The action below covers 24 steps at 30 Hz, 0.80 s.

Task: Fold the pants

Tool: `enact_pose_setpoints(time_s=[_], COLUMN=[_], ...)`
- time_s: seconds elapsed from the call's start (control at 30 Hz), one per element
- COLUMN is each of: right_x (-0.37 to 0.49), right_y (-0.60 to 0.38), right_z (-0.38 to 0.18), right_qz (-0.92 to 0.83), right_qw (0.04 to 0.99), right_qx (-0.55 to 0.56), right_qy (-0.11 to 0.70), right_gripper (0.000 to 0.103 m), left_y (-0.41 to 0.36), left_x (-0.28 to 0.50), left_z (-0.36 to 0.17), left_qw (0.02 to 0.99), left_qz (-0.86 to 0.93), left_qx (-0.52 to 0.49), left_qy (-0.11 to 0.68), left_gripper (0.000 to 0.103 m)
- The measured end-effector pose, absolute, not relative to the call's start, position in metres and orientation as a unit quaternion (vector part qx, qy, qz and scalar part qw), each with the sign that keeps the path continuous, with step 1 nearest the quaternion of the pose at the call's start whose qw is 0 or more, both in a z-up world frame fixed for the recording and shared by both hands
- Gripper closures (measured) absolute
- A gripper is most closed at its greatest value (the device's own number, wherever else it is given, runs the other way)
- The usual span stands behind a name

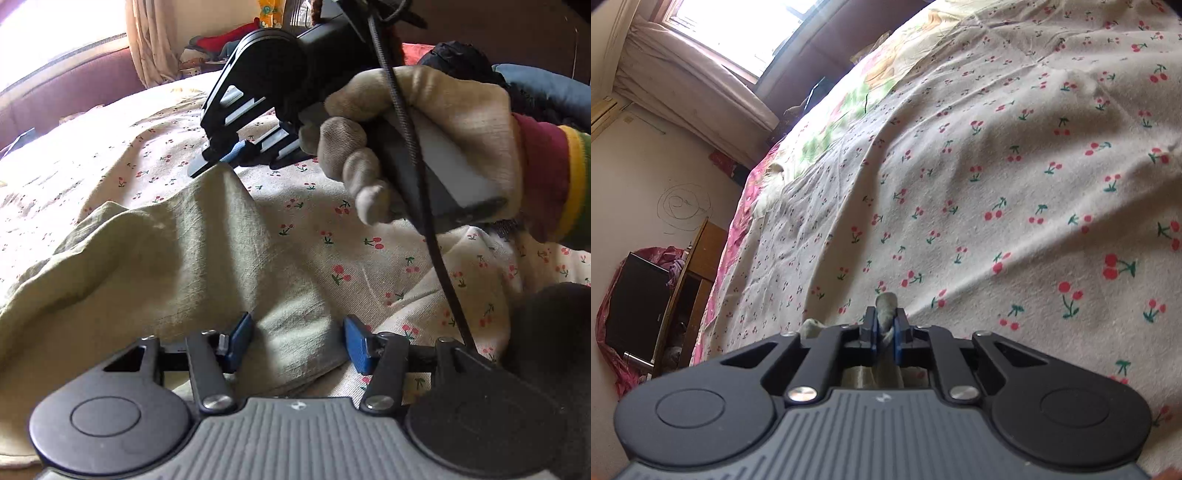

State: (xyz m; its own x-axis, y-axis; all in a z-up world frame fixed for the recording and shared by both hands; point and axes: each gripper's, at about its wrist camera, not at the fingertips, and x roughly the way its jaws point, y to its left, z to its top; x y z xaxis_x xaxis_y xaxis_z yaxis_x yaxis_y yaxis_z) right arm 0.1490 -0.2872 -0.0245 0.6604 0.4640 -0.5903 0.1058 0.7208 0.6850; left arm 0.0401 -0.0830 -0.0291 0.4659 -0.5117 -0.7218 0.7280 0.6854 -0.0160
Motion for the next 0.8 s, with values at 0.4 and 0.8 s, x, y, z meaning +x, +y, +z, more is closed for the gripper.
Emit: enact_pose_setpoints(time_s=[0.4, 0.8], right_x=[0.122, 0.143], right_y=[-0.253, -0.061], right_z=[0.037, 0.041], right_qz=[0.216, 0.422], right_qw=[0.881, 0.812], right_qx=[0.201, 0.031], right_qy=[0.369, 0.403], right_gripper=[0.095, 0.052], left_y=[-0.013, 0.156], left_x=[0.038, 0.068], left_z=[0.011, 0.021], left_qw=[0.871, 0.934], left_qz=[-0.335, -0.11], left_qx=[0.1, 0.048], left_qy=[0.345, 0.337], left_gripper=[0.032, 0.025])
